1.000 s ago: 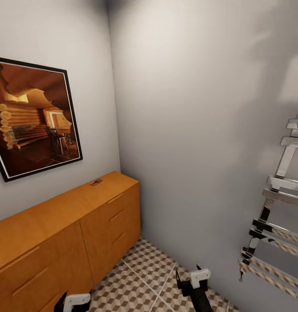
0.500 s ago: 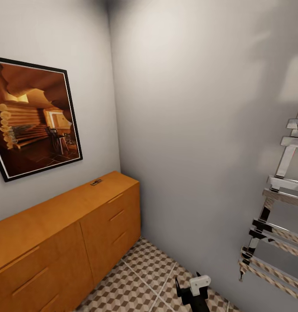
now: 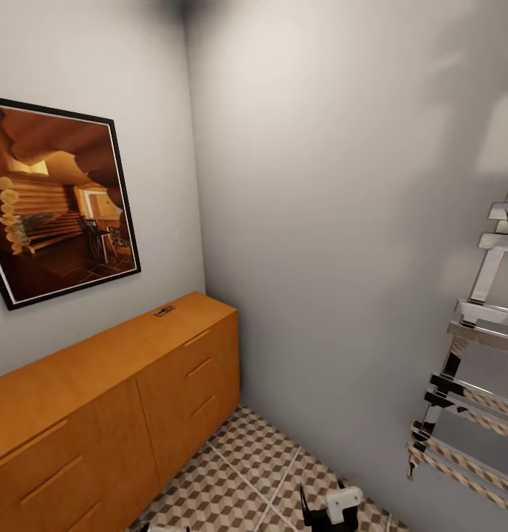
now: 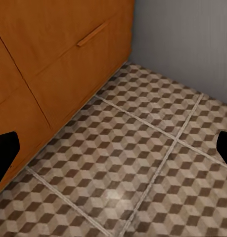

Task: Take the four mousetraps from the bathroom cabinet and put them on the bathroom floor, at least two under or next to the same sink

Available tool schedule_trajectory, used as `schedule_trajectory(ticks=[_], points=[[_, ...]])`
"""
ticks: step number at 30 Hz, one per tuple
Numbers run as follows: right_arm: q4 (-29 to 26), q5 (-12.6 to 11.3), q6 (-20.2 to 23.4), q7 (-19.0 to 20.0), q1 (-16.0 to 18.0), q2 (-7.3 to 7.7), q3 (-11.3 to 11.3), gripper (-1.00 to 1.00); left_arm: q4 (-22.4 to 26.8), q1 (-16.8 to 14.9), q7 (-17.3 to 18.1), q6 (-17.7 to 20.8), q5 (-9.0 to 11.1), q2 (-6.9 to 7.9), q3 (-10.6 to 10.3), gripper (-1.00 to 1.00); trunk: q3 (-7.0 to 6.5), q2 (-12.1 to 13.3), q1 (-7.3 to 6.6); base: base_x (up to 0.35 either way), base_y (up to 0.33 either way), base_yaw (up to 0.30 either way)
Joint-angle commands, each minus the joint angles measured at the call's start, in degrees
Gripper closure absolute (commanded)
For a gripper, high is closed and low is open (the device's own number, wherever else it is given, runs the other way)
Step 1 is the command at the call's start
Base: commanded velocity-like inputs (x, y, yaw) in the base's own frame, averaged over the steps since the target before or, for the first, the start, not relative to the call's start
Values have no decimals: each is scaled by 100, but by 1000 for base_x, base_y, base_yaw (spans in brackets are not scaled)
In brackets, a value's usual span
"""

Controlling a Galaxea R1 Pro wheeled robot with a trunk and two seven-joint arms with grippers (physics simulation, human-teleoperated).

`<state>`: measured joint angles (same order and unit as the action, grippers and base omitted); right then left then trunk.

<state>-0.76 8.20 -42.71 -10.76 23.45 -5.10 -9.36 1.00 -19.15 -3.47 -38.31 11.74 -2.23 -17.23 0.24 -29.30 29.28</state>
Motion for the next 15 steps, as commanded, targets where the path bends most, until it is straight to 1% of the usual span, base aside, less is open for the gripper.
schedule_trajectory(ticks=[1,5,6,8,9,10,11,13,14,15], points=[[6,59,-2,-59,-16,-1,-13,-100,28,-5,-35,17,-10,-35,-43,-100,3,-4,2,0,0,0],[6,59,-4,-52,-57,0,-13,-100,158,-93,-38,146,-157,-164,-43,-100,3,-4,2,0,0,0],[6,59,-2,-51,-69,0,-13,-100,7880,-268,-42,9381,-623,-527,-43,-100,3,-4,2,0,0,0],[6,59,-2,-50,-79,0,-13,-100,8022,-463,-44,9467,-644,-548,-43,-100,3,-4,2,0,0,0],[6,59,-1,-50,-85,0,-13,-100,8104,-677,-46,9523,-658,-562,-43,-100,3,-4,2,0,0,0],[6,59,-1,-50,-87,0,-13,-100,8126,-789,-47,9545,-664,-567,-43,-100,3,-4,2,0,0,0],[6,59,-1,-50,-90,0,-13,-100,8148,-1014,-47,9576,-674,-574,-43,-100,3,-4,2,0,0,0],[6,59,1,-49,-92,0,-13,-100,8148,-1254,-48,9598,-680,-576,-43,-100,3,-4,2,0,0,0],[6,59,20,-49,-93,0,-13,-100,8122,-1499,-48,9615,-684,-580,-43,-100,3,-4,2,0,0,0],[6,59,37,-49,-93,0,-13,-100,8098,-1619,-48,9622,-685,-581,-42,-100,3,-4,2,0,0,0]])
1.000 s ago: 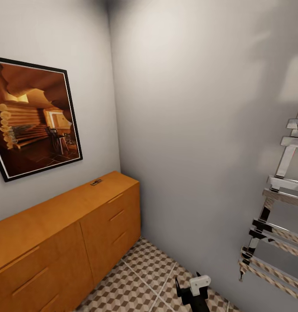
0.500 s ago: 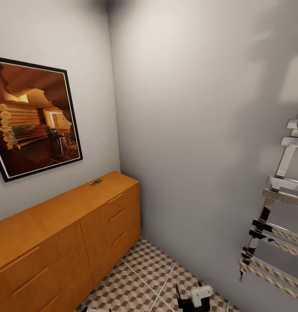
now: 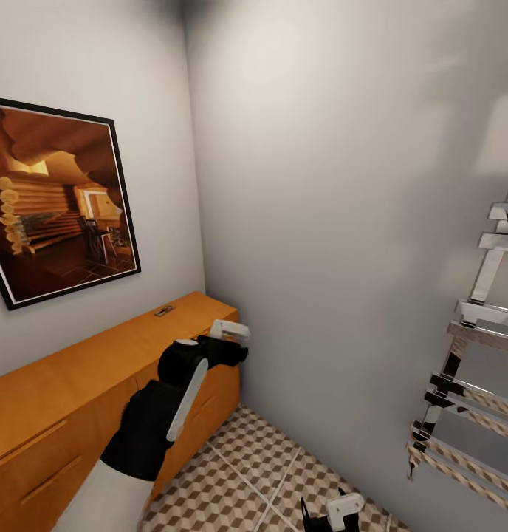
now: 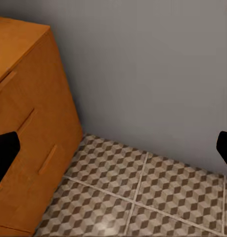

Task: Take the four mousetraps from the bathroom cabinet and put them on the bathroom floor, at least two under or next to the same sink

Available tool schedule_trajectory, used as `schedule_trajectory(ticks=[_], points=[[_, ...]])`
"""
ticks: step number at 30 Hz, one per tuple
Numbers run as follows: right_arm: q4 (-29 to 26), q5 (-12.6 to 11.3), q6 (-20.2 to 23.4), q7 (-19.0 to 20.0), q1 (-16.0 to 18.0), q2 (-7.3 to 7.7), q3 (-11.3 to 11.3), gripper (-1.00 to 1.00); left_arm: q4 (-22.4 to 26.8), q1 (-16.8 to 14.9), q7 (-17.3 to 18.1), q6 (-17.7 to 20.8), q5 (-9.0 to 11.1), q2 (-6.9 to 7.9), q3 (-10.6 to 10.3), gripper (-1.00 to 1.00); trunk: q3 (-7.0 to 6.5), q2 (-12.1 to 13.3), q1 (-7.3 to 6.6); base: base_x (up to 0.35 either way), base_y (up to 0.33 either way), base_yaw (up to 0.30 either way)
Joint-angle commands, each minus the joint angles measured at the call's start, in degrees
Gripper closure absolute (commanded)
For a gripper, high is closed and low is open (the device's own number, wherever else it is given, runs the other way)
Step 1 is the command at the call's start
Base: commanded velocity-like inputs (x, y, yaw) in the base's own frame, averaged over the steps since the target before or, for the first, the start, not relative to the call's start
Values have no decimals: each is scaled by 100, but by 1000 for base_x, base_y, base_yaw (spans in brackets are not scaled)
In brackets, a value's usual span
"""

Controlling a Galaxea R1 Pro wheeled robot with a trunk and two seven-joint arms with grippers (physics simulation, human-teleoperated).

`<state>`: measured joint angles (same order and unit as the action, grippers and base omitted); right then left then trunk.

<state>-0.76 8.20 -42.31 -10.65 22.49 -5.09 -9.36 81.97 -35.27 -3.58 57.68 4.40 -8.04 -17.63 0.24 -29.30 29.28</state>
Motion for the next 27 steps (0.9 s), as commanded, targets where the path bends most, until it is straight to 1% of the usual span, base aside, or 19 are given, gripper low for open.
schedule_trajectory(ticks=[1,3,4,6,7,8,9,10,11,12,15,16,18,19,22,23,24,25,27], points=[[6,59,19,-60,2,-1,-13,-100,-31,-125,-39,28,48,-1,-1,-100,3,-4,2,0,0,0],[6,59,74,-57,2,-1,-13,-100,-113,-355,-42,36,46,-3,1,-100,3,-4,2,0,0,0],[6,59,154,-50,1,-1,-13,-100,-307,-765,-44,43,45,-4,11,-100,3,-4,2,0,0,0],[6,59,188,-47,1,-1,-13,-100,-477,-1064,-45,46,47,-1,18,-100,3,-4,2,0,0,0],[6,59,211,-45,1,-1,-13,-100,-631,-1308,-46,47,49,1,40,-100,3,-4,2,0,0,0],[6,59,218,-45,1,-1,-13,-100,-701,-1413,-46,48,49,1,64,-100,3,-4,2,0,0,0],[6,59,230,-44,1,-1,-13,-100,-826,-1604,-46,49,50,2,152,-100,3,-4,2,0,0,0],[6,59,237,-43,1,-1,-13,-100,-944,-1775,-46,49,51,4,296,-100,3,-4,2,0,0,0],[6,59,243,-43,1,-1,-13,-100,-1114,-1991,-44,50,48,17,560,-100,3,-4,2,0,0,0],[6,59,246,-42,1,1,-13,-100,-1212,-2101,-42,50,46,56,704,-100,3,-4,2,0,0,0],[6,59,248,-42,1,2,-13,-100,-1312,-2214,-40,50,45,193,834,-100,3,-4,2,0,0,0],[6,59,248,-42,1,2,-13,-100,-1356,-2258,-39,50,46,337,884,-100,3,-4,2,0,0,0],[6,59,249,-42,1,1,-13,-100,-1394,-2286,-37,52,45,513,916,-100,3,-4,2,0,0,0],[6,59,249,-42,1,0,-13,-100,-1427,-2304,-29,56,47,720,936,-100,3,-4,2,0,0,0],[6,59,249,-42,1,0,-13,-100,-1470,-2319,72,77,57,1064,955,-100,3,-4,2,0,0,0],[6,59,250,-39,1,0,-13,-100,-1500,-2325,283,86,61,1303,961,-100,3,-4,2,0,0,0],[6,59,250,-38,1,-1,-13,-100,-1514,-2327,435,88,63,1419,963,-100,3,-4,2,0,0,0],[6,59,250,-7,-22,-1,-13,-100,-1611,-2333,1542,79,60,1982,969,-100,3,-4,2,0,0,0],[6,59,250,9,-47,-1,-13,-100,-1668,-2334,2012,67,57,2162,968,-100,3,-4,2,0,0,0]])
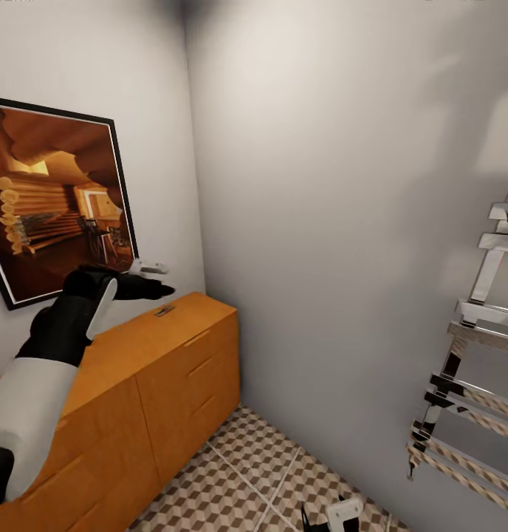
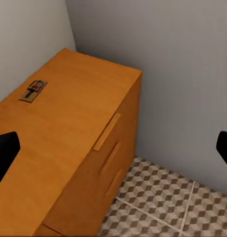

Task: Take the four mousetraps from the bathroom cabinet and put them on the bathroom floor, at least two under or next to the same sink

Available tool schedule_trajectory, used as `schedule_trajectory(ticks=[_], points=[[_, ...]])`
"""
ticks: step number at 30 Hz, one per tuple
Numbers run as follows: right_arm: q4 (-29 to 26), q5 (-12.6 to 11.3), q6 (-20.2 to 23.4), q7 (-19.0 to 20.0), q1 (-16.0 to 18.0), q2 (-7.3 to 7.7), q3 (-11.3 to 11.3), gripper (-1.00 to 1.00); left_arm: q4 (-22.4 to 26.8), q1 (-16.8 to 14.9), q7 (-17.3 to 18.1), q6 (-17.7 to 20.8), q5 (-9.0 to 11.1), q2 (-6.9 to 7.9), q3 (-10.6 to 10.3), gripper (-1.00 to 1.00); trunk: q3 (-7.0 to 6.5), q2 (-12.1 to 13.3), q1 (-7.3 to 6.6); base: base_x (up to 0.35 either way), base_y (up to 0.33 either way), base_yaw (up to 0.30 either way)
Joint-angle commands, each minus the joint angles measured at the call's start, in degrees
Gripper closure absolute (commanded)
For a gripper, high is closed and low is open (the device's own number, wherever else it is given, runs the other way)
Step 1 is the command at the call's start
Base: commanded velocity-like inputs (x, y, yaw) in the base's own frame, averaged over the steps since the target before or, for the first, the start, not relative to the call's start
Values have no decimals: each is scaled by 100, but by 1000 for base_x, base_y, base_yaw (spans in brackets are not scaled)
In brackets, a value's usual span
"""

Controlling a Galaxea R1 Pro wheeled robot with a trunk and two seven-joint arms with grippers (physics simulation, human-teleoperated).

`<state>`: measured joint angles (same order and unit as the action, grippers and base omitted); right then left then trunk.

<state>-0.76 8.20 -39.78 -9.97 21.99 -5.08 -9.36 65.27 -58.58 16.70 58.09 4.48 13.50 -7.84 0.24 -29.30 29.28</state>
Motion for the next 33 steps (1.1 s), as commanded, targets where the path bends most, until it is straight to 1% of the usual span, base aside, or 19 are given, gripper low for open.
schedule_trajectory(ticks=[1,2,3,5,11,12,15,16,17,19,23,24,26,27,30,33], points=[[6,59,-4,-52,-7,-1,-13,-100,-32,-3,197,21,47,78,-12,-100,3,-4,2,0,0,0],[6,59,-4,-45,-15,-1,-13,-100,-65,-3,383,15,43,133,-13,-100,3,-4,2,0,0,0],[6,59,-4,-33,-28,-1,-13,-100,-134,-3,662,7,35,215,-14,-100,3,-4,2,0,0,0],[6,59,-4,-24,-48,-1,-13,-100,-204,-4,911,-1,27,293,-17,-100,3,-4,2,0,0,0],[6,59,-4,-9,-69,-1,-13,-100,-238,-4,1232,-15,19,370,-33,-100,3,-4,2,0,0,0],[6,60,-4,-6,-71,-1,-13,-100,-226,-4,1494,-31,14,387,-38,-100,3,-4,2,0,0,0],[6,63,-4,-6,-72,-1,-13,-100,-202,-4,1764,-54,8,438,-40,-100,3,-4,2,0,0,0],[6,63,-4,-5,-72,-1,-13,-100,-170,-4,1981,-77,4,483,-41,-100,3,-4,2,0,0,0],[6,64,-4,-5,-72,-1,-13,-100,-153,-4,2076,-88,1,501,-41,-100,3,-4,2,0,0,0],[6,66,-4,-3,-74,-1,-13,-100,-60,-4,2406,-120,-32,600,-42,-100,3,-4,2,0,0,0],[6,67,-4,0,-78,-1,-13,-100,34,-4,2669,-136,-68,739,-57,-100,3,-4,2,0,0,0],[6,69,-4,4,-80,-1,-13,-100,98,-4,2887,-142,-83,866,-120,-100,3,-4,2,0,0,0],[6,72,-4,20,-80,-1,-13,-100,142,-4,3042,-146,-93,958,-205,-100,3,-4,2,0,0,0],[6,74,-4,127,-85,2,-13,-100,219,-4,3270,-153,-118,1147,-423,-100,3,-4,2,0,0,0],[6,76,-4,324,-88,6,-13,-100,260,-4,3382,-156,-143,1300,-647,-100,3,-4,2,0,0,0],[6,76,-4,434,-89,7,-13,-100,282,-4,3419,-166,-163,1356,-731,-100,3,-4,2,0,0,0]])
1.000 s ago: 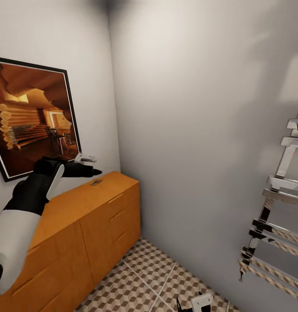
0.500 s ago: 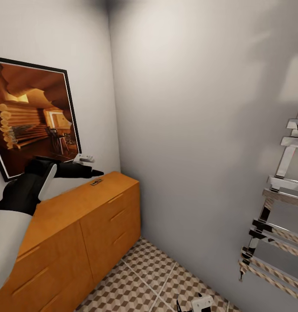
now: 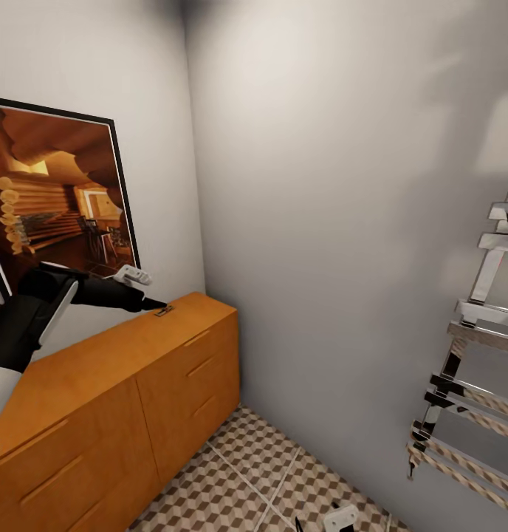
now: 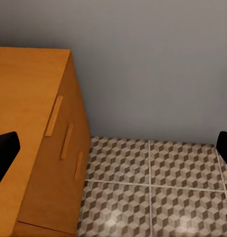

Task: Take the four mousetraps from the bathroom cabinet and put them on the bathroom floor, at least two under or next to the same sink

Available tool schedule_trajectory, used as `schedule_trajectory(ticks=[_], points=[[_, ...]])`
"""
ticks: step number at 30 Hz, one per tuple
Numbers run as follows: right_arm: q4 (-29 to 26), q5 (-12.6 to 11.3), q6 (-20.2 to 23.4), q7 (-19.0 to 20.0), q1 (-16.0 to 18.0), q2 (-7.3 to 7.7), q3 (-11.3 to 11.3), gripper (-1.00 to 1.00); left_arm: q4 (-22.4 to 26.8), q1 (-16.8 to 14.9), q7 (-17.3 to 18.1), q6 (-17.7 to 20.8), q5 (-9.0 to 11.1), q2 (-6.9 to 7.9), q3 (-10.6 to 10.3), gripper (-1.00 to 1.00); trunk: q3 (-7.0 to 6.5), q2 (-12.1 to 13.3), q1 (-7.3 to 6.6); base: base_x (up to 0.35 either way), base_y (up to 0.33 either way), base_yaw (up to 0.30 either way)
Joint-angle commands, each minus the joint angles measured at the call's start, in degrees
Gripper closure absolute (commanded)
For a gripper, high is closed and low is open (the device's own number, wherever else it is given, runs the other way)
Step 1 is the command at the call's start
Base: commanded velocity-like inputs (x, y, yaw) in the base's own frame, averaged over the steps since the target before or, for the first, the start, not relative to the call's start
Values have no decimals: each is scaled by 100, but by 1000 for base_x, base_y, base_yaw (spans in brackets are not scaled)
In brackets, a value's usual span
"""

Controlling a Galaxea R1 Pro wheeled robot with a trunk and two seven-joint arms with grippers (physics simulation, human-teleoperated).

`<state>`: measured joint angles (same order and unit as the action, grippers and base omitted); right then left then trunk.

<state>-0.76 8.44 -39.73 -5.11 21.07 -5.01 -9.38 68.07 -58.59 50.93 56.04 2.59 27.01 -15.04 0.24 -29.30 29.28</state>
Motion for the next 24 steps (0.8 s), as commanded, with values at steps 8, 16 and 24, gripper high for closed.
schedule_trajectory(ticks=[8,16,24], points=[[6,53,-9,-14,2,0,-12,-100,12,-4,12,-2,-31,31,-57,-100,3,-4,2,0,0,0],[6,53,-9,-14,2,0,-12,-100,13,-4,13,-5,-99,32,-60,-100,3,-4,2,0,0,0],[6,53,-9,-17,2,0,-12,-100,13,-4,13,-6,-115,33,-61,-100,3,-4,2,0,0,0]])
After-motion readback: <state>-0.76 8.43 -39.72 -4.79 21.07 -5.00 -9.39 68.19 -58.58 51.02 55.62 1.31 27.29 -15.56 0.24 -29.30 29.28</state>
